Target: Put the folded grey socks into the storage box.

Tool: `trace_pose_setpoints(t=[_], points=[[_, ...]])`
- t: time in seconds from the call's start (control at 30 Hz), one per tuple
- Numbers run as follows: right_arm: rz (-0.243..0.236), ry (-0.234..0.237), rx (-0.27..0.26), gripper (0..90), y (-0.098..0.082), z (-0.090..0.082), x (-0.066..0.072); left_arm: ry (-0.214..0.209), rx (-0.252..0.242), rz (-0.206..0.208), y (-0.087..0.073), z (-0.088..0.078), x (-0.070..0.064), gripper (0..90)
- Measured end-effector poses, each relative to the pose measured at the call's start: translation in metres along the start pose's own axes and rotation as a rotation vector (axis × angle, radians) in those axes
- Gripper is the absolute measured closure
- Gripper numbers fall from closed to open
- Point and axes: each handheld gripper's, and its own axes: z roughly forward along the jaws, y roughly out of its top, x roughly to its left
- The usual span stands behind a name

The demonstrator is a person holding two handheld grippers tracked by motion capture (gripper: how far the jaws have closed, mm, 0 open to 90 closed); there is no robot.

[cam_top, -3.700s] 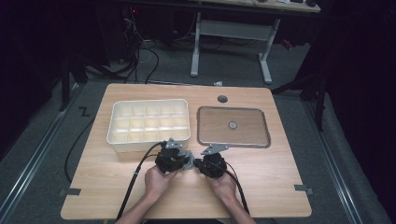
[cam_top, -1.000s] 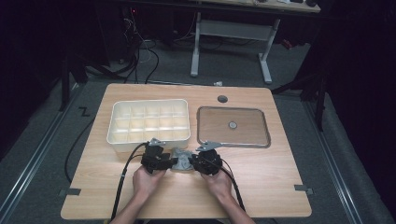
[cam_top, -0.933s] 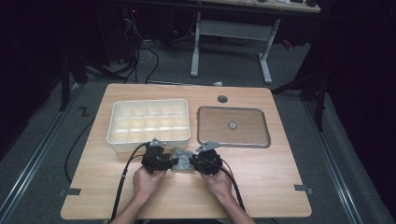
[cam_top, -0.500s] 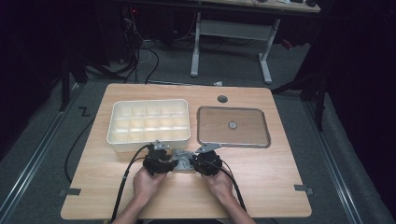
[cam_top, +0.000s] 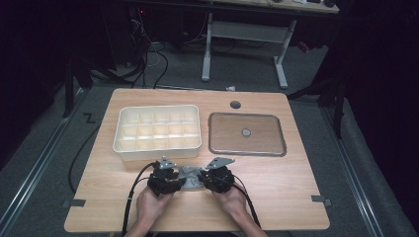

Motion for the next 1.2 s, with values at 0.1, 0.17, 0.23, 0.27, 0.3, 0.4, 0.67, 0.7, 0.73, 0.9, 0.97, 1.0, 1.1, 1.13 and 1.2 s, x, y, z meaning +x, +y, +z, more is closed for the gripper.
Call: trace_pose_setpoints(t=[0.1,0.17,0.23,0.27,0.3,0.4,0.67,0.7,0.73,0.9,0.97,1.0,1.1,1.13,1.2], points=[[-0.013,-0.006,0.024,76.5,0.004,0.000,0.001,-0.036,-0.004,-0.014,0.001,0.000,0.005,58.3],[-0.021,-0.010,0.037,76.5,0.005,0.001,0.002,-0.061,-0.057,-0.025,0.000,0.000,0.012,57.4],[-0.025,-0.014,0.048,76.5,0.007,0.000,0.002,-0.068,-0.066,-0.038,0.001,-0.001,0.014,56.6],[-0.023,-0.014,0.053,76.5,0.008,0.001,0.002,-0.079,-0.063,-0.054,0.005,-0.002,0.016,54.2],[-0.023,-0.014,0.053,76.5,0.008,0.001,0.002,-0.079,-0.063,-0.054,0.005,-0.002,0.016,53.3],[-0.017,-0.014,0.039,76.5,0.005,0.001,0.002,-0.065,-0.069,-0.038,0.016,-0.003,0.019,51.1],[-0.009,0.005,0.025,76.5,0.003,0.000,0.000,-0.104,-0.061,-0.080,0.016,0.009,0.028,51.9],[-0.009,0.005,0.023,76.4,0.003,0.000,-0.001,-0.101,-0.055,-0.080,0.016,0.009,0.028,52.6],[-0.009,0.006,0.019,76.5,0.003,0.000,-0.001,-0.098,-0.047,-0.079,0.016,0.009,0.028,53.0],[0.002,0.030,0.006,76.5,0.000,0.000,-0.004,-0.111,-0.038,-0.074,0.015,0.013,0.029,57.6],[0.006,0.030,0.007,76.5,0.000,0.000,-0.005,-0.116,-0.038,-0.068,0.015,0.013,0.028,61.1],[0.005,0.030,0.006,76.5,0.000,0.000,-0.005,-0.117,-0.035,-0.062,0.015,0.013,0.028,62.6],[0.011,0.036,-0.003,76.5,-0.001,0.000,-0.005,-0.117,-0.035,-0.047,0.014,0.013,0.028,67.3],[0.008,0.037,-0.005,76.5,-0.002,0.000,-0.006,-0.124,-0.033,-0.053,0.014,0.013,0.028,68.6],[0.013,0.037,-0.009,76.5,-0.002,0.000,-0.006,-0.130,-0.033,-0.058,0.014,0.013,0.029,70.7]])
